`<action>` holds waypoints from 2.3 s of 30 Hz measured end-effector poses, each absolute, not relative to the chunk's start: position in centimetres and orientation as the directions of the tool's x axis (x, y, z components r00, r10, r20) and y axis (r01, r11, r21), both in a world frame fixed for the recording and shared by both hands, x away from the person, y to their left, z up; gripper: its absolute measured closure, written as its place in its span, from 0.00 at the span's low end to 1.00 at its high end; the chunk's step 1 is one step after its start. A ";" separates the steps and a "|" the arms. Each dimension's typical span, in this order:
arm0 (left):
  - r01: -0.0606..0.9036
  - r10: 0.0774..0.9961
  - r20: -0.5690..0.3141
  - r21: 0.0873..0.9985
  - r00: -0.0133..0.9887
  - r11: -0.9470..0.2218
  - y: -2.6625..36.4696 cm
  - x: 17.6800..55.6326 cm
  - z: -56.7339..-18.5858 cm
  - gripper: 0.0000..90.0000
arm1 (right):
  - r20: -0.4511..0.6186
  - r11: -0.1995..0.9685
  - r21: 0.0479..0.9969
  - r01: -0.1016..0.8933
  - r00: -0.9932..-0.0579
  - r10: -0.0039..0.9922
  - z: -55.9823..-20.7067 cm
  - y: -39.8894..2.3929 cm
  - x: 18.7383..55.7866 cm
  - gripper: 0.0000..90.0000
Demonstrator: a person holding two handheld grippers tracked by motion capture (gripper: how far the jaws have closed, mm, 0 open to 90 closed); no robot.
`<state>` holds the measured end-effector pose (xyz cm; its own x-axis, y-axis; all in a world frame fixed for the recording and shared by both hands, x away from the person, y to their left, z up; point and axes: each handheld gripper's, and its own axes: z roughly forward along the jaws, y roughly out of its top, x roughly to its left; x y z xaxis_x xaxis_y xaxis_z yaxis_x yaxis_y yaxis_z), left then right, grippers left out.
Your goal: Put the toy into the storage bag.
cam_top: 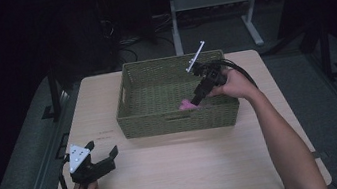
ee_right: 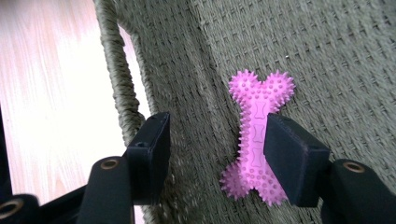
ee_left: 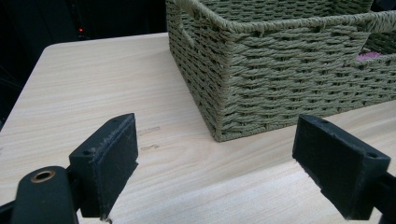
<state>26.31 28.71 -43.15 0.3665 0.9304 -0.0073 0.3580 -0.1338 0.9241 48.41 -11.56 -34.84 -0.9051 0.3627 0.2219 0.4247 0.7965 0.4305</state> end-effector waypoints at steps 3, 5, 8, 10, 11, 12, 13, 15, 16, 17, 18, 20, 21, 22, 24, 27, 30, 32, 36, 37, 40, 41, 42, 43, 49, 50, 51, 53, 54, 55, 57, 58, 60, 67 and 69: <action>0.358 0.930 -0.006 0.924 0.367 -0.135 28.7 26.3 -43.2 0.15 | 0.218 0.791 0.440 0.426 -0.905 0.366 -34.5 -11.8 48.3 0.44; 0.358 0.930 -0.007 0.924 0.367 -0.134 28.7 26.3 -43.2 0.15 | 0.215 0.788 0.444 0.427 -0.904 0.369 -34.2 -11.9 48.2 0.44; 0.359 0.930 -0.007 0.923 0.368 -0.135 28.7 26.3 -43.1 0.15 | 0.209 0.783 0.454 0.425 -0.905 0.370 -33.8 -12.1 47.9 0.44; 0.358 0.930 -0.007 0.924 0.368 -0.135 28.7 26.3 -43.1 0.15 | 0.207 0.779 0.461 0.425 -0.905 0.372 -33.5 -12.2 47.7 0.43; 0.359 0.930 -0.007 0.924 0.368 -0.135 28.7 26.3 -43.2 0.15 | 0.205 0.778 0.464 0.423 -0.906 0.370 -33.4 -12.2 47.7 0.43; 0.359 0.930 -0.007 0.924 0.368 -0.135 28.7 26.3 -43.2 0.15 | 0.204 0.777 0.468 0.421 -0.907 0.368 -33.3 -12.3 47.6 0.43; 0.359 0.930 -0.007 0.924 0.368 -0.135 28.7 26.3 -43.2 0.15 | 0.202 0.776 0.469 0.422 -0.907 0.370 -33.2 -12.3 47.5 0.43; 0.358 0.930 -0.007 0.924 0.367 -0.134 28.7 26.3 -43.2 0.15 | 0.199 0.774 0.475 0.418 -0.908 0.369 -33.0 -12.4 47.4 0.43; 0.358 0.930 -0.007 0.924 0.367 -0.134 28.7 26.3 -43.2 0.15 | 0.200 0.772 0.477 0.419 -0.908 0.369 -32.8 -12.4 47.3 0.43; 0.359 0.930 -0.007 0.924 0.368 -0.135 28.7 26.3 -43.2 0.15 | 0.198 0.771 0.481 0.417 -0.909 0.368 -32.7 -12.4 47.3 0.43; 0.358 0.930 -0.009 0.924 0.367 -0.133 28.7 26.3 -43.2 0.15 | 0.197 0.770 0.483 0.416 -0.909 0.367 -32.6 -12.5 47.2 0.43; 0.360 0.929 -0.005 0.923 0.369 -0.137 28.7 26.4 -43.2 0.15 | 0.195 0.769 0.486 0.414 -0.910 0.366 -32.4 -12.5 47.0 0.43; 0.358 0.930 -0.007 0.924 0.368 -0.135 28.7 26.4 -43.2 0.15 | 0.191 0.771 0.487 0.411 -0.911 0.365 -32.3 -12.5 46.9 0.43; 0.357 0.930 -0.007 0.924 0.368 -0.134 28.7 26.4 -43.2 0.15 | 0.189 0.772 0.489 0.406 -0.913 0.361 -32.2 -12.5 46.7 0.43; 0.358 0.930 -0.006 0.924 0.369 -0.136 28.7 26.4 -43.2 0.15 | 0.189 0.770 0.494 0.403 -0.915 0.357 -32.0 -12.4 46.6 0.42; 0.359 0.930 -0.005 0.924 0.367 -0.136 28.7 26.4 -43.2 0.15 | 0.188 0.766 0.503 0.401 -0.915 0.356 -31.5 -12.4 46.3 0.42; 0.356 0.930 -0.008 0.925 0.368 -0.133 28.8 26.4 -43.2 0.15 | 0.185 0.760 0.516 0.394 -0.918 0.351 -31.0 -12.6 45.9 0.42; 0.359 0.930 -0.009 0.924 0.368 -0.133 28.8 26.4 -43.2 0.15 | 0.180 0.762 0.518 0.389 -0.920 0.348 -30.8 -12.6 45.7 0.42; 0.358 0.930 -0.008 0.924 0.367 -0.133 28.8 26.5 -43.2 0.15 | 0.170 0.759 0.526 0.384 -0.922 0.348 -29.9 -13.1 44.8 0.40; 0.357 0.930 -0.008 0.925 0.366 -0.132 28.8 26.5 -43.2 0.15 | 0.170 0.758 0.526 0.385 -0.921 0.350 -29.8 -13.2 44.5 0.40; 0.358 0.931 -0.011 0.925 0.364 -0.129 28.9 26.5 -43.2 0.15 | 0.163 0.756 0.536 0.376 -0.925 0.345 -29.4 -13.4 44.0 0.40; 0.360 0.931 -0.010 0.924 0.364 -0.131 28.9 26.5 -43.2 0.15 | 0.164 0.754 0.541 0.373 -0.926 0.341 -29.2 -13.5 43.7 0.40; 0.360 0.931 -0.010 0.924 0.364 -0.131 28.9 26.5 -43.2 0.15 | 0.164 0.751 0.545 0.372 -0.926 0.340 -29.1 -13.5 43.5 0.40; 0.360 0.930 -0.009 0.924 0.367 -0.133 28.9 26.5 -43.2 0.15 | 0.163 0.750 0.548 0.370 -0.927 0.339 -29.1 -13.6 43.3 0.40; 0.360 0.930 -0.006 0.923 0.368 -0.137 28.7 26.5 -43.2 0.15 | 0.162 0.745 0.558 0.366 -0.928 0.334 -29.2 -13.9 42.4 0.39; 0.361 0.930 -0.004 0.922 0.367 -0.139 28.7 26.5 -43.2 0.15 | 0.164 0.744 0.557 0.368 -0.928 0.335 -29.2 -13.9 42.2 0.39; 0.360 0.930 -0.003 0.923 0.367 -0.139 28.6 26.5 -43.3 0.15 | 0.160 0.741 0.566 0.361 -0.930 0.331 -29.3 -14.0 42.0 0.39; 0.361 0.930 -0.002 0.922 0.369 -0.141 28.6 26.5 -43.3 0.15 | 0.163 0.740 0.569 0.358 -0.932 0.325 -29.5 -14.2 41.7 0.39; 0.361 0.930 -0.002 0.922 0.368 -0.141 28.6 26.5 -43.3 0.15 | 0.165 0.740 0.567 0.360 -0.931 0.326 -29.6 -14.2 41.5 0.39; 0.360 0.930 -0.001 0.922 0.368 -0.142 28.6 26.5 -43.3 0.15 | 0.165 0.740 0.569 0.360 -0.931 0.326 -29.6 -14.3 41.3 0.39; 0.360 0.930 0.000 0.922 0.368 -0.142 28.6 26.5 -43.3 0.15 | 0.163 0.738 0.572 0.358 -0.931 0.326 -29.7 -14.5 41.0 0.39; 0.361 0.930 -0.001 0.922 0.367 -0.142 28.6 26.5 -43.3 0.15 | 0.160 0.735 0.578 0.353 -0.933 0.323 -29.8 -14.7 40.9 0.39; 0.361 0.931 -0.001 0.922 0.365 -0.141 28.6 26.5 -43.3 0.15 | 0.160 0.728 0.588 0.352 -0.933 0.321 -29.8 -15.0 40.4 0.39; 0.361 0.932 0.001 0.922 0.363 -0.141 28.7 26.5 -43.3 0.15 | 0.154 0.718 0.604 0.346 -0.935 0.321 -30.0 -15.9 38.8 0.38; 0.363 0.932 -0.002 0.921 0.361 -0.139 28.6 26.5 -43.3 0.15 | 0.155 0.715 0.608 0.345 -0.935 0.319 -30.1 -16.1 38.4 0.38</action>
